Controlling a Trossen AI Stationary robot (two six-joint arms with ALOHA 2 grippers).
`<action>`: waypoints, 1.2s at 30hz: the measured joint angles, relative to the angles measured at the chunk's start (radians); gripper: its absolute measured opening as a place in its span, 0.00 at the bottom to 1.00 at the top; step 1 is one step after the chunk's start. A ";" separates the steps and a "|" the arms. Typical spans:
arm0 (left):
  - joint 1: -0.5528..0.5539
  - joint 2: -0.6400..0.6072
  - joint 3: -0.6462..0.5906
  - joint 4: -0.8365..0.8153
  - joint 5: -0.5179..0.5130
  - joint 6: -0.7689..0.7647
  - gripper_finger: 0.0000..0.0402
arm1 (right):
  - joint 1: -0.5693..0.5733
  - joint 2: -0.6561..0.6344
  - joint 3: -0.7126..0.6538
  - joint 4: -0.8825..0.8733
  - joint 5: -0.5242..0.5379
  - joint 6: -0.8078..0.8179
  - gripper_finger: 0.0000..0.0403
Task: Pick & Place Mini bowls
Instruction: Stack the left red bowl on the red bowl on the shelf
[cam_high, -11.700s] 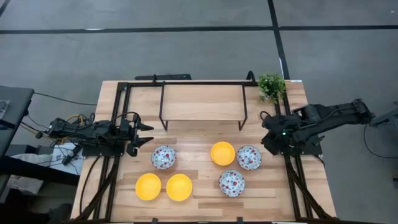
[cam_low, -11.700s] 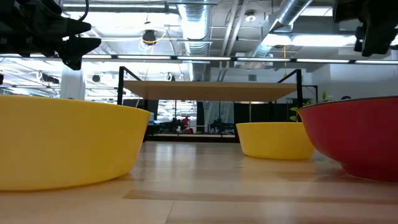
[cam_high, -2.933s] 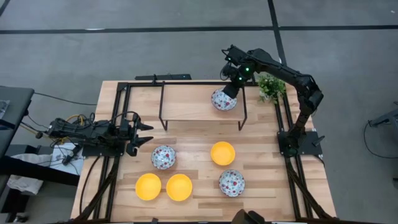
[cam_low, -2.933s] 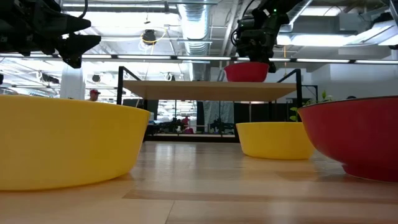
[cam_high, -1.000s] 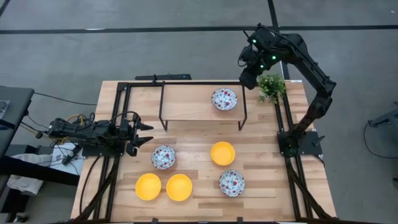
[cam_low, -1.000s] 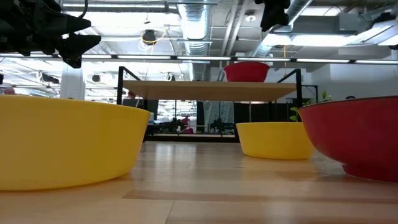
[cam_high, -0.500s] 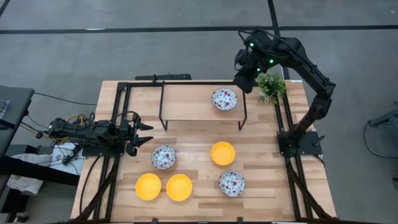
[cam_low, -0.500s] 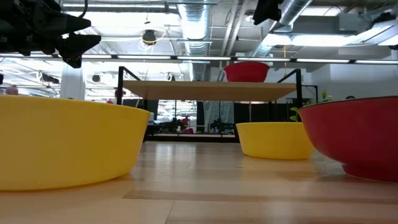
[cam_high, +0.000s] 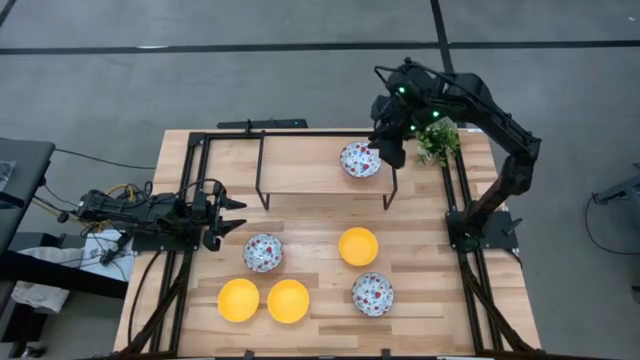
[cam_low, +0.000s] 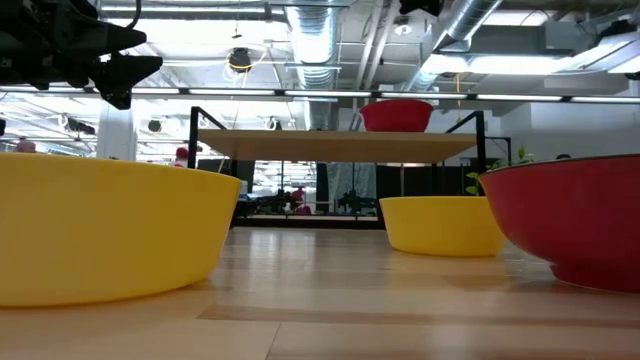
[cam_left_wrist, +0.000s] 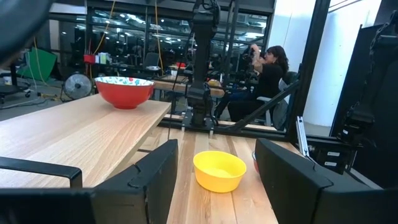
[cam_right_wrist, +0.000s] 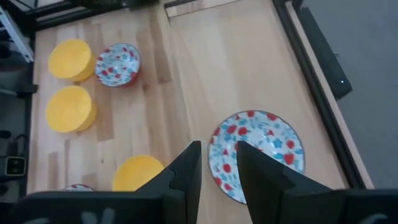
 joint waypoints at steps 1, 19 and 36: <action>0.000 0.000 0.000 0.000 0.000 0.000 0.53 | 0.005 -0.002 -0.004 0.010 0.000 0.002 0.23; 0.000 0.000 0.000 0.000 0.001 0.000 0.53 | 0.128 -0.303 -0.571 0.434 0.005 0.167 0.23; 0.000 0.000 0.000 0.000 -0.001 0.000 0.53 | 0.406 -0.577 -1.083 0.869 0.082 0.371 0.23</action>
